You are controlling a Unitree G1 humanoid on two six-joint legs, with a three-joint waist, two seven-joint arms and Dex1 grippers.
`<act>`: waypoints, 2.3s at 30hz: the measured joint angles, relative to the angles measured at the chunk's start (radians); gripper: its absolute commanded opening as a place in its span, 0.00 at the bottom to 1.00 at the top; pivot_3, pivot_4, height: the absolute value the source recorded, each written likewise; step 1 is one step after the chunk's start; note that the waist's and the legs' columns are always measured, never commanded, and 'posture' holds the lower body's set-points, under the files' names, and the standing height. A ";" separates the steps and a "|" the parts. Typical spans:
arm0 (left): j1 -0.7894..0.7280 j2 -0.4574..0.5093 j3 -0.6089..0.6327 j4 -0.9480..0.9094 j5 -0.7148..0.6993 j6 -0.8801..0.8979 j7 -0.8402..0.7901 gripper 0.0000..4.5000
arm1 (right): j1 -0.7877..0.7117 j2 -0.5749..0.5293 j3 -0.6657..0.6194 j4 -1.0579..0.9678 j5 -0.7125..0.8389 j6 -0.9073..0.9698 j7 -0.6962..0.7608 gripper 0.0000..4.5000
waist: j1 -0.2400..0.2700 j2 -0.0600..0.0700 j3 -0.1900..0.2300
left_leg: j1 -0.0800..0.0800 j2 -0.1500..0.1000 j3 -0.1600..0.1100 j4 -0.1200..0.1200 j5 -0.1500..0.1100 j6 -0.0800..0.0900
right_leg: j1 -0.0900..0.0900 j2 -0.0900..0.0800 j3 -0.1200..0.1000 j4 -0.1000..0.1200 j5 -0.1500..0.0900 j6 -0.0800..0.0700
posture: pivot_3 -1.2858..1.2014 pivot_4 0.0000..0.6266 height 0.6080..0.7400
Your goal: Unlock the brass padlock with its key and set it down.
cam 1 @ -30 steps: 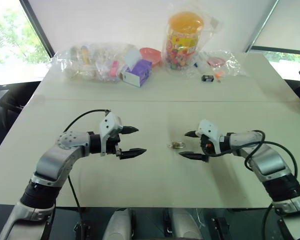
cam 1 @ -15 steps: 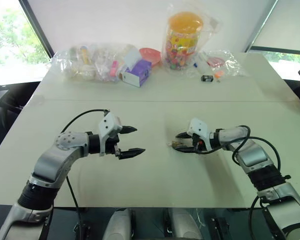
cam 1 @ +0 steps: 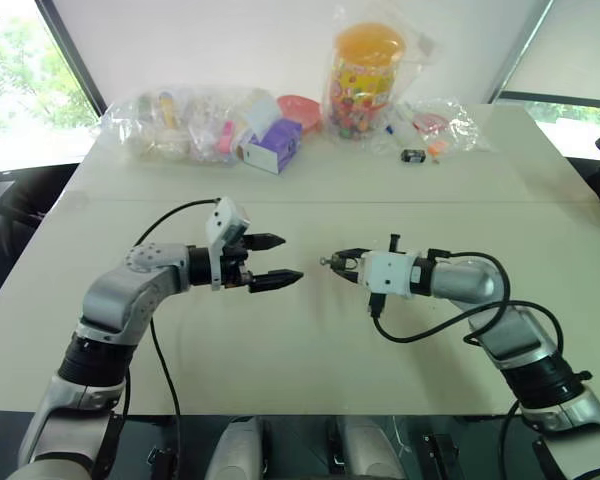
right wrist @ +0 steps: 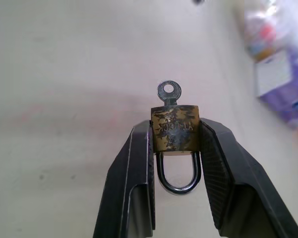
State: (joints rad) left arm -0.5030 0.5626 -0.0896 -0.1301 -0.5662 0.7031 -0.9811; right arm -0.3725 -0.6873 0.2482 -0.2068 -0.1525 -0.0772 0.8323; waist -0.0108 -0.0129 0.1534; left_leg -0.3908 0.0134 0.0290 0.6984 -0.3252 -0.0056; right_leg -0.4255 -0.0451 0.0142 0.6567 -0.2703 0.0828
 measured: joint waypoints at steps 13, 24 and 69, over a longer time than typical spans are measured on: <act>-0.092 -0.055 -0.036 0.084 -0.010 0.007 -0.082 0.26 | -0.009 -0.001 0.002 -0.103 -0.077 -0.038 -0.004 0.15 | 0.000 0.000 0.000 | 0.000 -0.001 0.000 0.001 0.000 0.000 | 0.000 0.001 0.000 0.000 0.000 0.000 | 0.52 0.24 0.96; -0.095 -0.075 -0.054 0.103 0.014 0.006 -0.084 0.05 | -0.034 -0.001 0.005 -0.106 -0.088 -0.039 0.008 0.15 | 0.001 0.000 0.000 | 0.000 -0.001 0.000 0.001 0.000 0.000 | 0.000 0.001 0.000 0.000 0.000 0.000 | 0.52 0.24 0.96; -0.046 -0.082 -0.081 0.069 0.155 -0.245 -0.119 0.02 | -0.044 0.041 0.001 -0.173 0.087 0.276 0.096 0.15 | 0.000 0.000 0.000 | 0.000 0.000 0.000 0.001 0.000 0.000 | 0.000 0.000 0.000 0.000 0.000 0.000 | 0.52 0.24 0.96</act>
State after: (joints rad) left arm -0.5490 0.4804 -0.1702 -0.0615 -0.4113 0.4582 -1.0997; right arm -0.4164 -0.6462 0.2495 -0.3801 -0.0654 0.1987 0.9288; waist -0.0104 -0.0130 0.1535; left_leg -0.3907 0.0129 0.0291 0.6990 -0.3252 -0.0056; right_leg -0.4253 -0.0449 0.0144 0.6569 -0.2703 0.0827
